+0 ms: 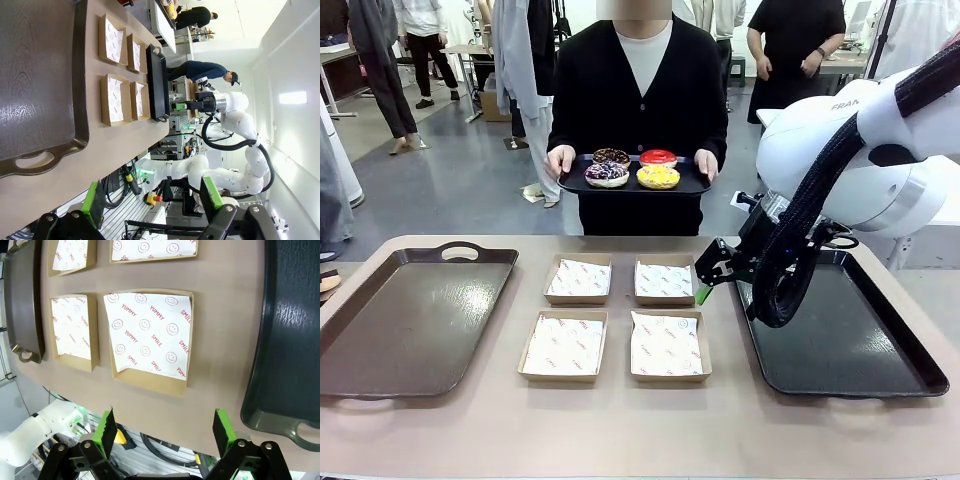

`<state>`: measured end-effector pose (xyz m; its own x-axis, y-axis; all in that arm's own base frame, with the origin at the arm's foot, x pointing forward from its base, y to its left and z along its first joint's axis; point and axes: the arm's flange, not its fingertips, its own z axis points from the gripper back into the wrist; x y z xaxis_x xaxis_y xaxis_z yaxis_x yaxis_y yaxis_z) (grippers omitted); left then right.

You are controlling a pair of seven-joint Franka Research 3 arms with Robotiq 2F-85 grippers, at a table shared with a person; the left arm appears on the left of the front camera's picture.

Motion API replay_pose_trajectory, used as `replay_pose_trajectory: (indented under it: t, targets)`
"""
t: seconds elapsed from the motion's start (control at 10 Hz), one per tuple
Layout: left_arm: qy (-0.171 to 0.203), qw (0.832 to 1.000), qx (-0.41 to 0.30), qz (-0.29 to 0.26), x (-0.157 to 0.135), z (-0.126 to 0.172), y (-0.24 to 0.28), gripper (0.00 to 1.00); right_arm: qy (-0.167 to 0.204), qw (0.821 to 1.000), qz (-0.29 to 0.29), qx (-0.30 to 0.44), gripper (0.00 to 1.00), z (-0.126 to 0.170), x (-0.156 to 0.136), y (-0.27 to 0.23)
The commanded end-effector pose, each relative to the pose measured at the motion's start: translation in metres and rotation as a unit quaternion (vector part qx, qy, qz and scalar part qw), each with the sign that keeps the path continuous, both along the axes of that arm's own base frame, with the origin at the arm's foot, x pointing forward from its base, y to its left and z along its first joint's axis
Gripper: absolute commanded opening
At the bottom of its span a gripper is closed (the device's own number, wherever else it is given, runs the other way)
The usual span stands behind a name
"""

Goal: Individually package the donuts and arrange them on the tray.
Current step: Pick up one Paper togo box.

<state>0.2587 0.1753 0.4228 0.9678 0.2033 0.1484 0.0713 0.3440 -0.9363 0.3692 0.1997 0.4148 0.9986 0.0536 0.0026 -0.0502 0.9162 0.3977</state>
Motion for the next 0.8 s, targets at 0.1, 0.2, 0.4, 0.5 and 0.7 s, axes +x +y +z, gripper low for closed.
replay_pose_trajectory:
  t: [0.1, 0.2, 0.4, 0.5, 0.7]
  targets:
    - [-0.001, 1.0, -0.004, 0.004, 0.0, 0.002, 0.0, 1.0, 0.004, 0.998, -0.005, -0.062, 1.0, -0.004, 0.005, 0.026]
    - [-0.001, 1.0, -0.004, 0.004, 0.0, 0.002, 0.0, 1.0, -0.001, 0.996, -0.016, -0.088, 1.0, -0.005, 0.007, 0.037]
    - [-0.001, 1.0, -0.004, 0.004, 0.0, 0.002, 0.0, 1.0, -0.001, 0.992, -0.03, -0.125, 1.0, -0.016, 0.008, 0.057]
    - [-0.001, 1.0, -0.004, 0.004, 0.0, 0.002, 0.0, 1.0, -0.01, 0.987, -0.05, -0.15, 1.0, -0.022, 0.009, 0.067]
    - [-0.001, 1.0, -0.004, 0.004, 0.0, 0.002, 0.0, 1.0, -0.021, 0.979, -0.096, -0.181, 1.0, -0.037, 0.019, 0.075]
